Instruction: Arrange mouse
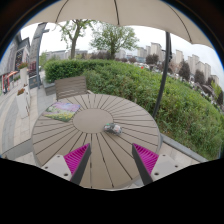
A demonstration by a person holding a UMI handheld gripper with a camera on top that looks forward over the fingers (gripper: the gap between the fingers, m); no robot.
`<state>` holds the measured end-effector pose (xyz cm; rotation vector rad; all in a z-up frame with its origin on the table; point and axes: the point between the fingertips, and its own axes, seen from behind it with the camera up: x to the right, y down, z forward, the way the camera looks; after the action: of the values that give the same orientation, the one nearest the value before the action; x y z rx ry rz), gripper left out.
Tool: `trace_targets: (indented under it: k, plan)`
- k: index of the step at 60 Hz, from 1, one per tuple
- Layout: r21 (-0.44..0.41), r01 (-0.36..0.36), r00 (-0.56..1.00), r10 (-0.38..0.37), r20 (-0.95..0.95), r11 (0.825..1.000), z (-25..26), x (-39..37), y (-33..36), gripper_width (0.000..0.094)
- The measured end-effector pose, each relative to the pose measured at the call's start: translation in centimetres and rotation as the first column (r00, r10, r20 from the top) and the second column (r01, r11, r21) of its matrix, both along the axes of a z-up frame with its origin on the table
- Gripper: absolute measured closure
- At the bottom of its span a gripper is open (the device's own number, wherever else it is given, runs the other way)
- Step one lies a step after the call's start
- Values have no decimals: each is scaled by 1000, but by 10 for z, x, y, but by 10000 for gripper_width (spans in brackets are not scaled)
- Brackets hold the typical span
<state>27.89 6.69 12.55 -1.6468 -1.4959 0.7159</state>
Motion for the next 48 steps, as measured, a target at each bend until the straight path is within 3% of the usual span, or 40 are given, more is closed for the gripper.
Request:
trace_targets:
  k: [16, 24, 48]
  plan:
    - [-27, -25, 999, 24, -30, 999, -69, -57, 30, 82]
    - [-34, -3, 999, 2, -34, 999, -93, -85, 51, 84]
    - [-60, -54, 998, 54, -15, 997, -130, -175, 73, 80]
